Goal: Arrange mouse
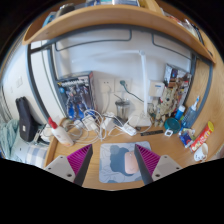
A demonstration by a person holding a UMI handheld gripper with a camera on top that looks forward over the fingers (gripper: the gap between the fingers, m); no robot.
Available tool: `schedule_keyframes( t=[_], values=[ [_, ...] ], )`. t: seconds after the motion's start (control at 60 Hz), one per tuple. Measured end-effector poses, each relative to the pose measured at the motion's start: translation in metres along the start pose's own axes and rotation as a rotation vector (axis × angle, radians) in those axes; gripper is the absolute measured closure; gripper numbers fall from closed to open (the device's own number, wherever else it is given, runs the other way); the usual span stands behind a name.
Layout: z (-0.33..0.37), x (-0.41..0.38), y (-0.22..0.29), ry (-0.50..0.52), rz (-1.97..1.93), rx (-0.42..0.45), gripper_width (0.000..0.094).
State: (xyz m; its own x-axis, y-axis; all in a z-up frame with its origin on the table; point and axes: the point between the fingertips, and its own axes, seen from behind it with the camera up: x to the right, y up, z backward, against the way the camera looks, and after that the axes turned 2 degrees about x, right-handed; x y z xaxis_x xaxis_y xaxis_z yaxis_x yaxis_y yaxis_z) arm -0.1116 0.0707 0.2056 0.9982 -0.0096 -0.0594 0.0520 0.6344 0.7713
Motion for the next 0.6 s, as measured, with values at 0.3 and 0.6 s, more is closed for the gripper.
schedule_keyframes(
  t=[0.3,0.6],
  values=[
    [0.053,-0.028,0.04,0.055,0.02,0.077,0.009],
    [0.059,-0.025,0.043,0.035,0.029,0.084,0.0106]
  ],
)
